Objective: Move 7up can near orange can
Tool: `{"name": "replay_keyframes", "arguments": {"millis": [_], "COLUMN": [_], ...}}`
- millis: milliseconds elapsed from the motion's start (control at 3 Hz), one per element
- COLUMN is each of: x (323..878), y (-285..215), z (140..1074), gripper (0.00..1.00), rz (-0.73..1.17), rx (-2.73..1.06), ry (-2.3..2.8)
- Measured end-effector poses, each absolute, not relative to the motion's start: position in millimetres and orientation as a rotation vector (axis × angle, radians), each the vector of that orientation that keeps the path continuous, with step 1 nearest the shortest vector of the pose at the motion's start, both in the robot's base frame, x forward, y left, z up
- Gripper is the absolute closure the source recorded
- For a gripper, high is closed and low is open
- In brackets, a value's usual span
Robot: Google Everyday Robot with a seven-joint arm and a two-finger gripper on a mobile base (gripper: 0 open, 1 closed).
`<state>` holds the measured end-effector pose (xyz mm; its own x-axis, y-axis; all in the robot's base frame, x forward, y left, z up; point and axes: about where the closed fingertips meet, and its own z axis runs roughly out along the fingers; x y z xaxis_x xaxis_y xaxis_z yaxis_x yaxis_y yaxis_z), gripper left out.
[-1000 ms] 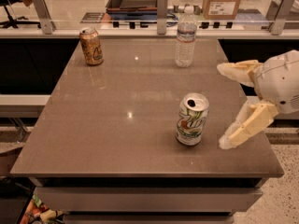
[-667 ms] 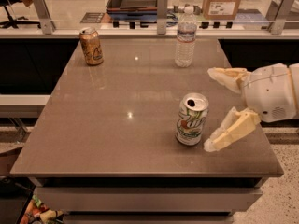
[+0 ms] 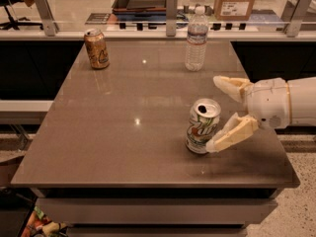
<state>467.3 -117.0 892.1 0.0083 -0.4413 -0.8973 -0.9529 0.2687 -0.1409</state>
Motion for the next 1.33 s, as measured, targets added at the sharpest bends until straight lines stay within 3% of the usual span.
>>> {"name": "replay_keyframes", "arguments": {"millis": [667,1333], "x": [460.5,460.1], "y": [-108.6,-104.4], "z": [869.8,871.9], "gripper": [0.00,0.41], "rz": [0.825,0.827], "rx": [-1.197,-1.205], "ry": [1.572,1.568]}}
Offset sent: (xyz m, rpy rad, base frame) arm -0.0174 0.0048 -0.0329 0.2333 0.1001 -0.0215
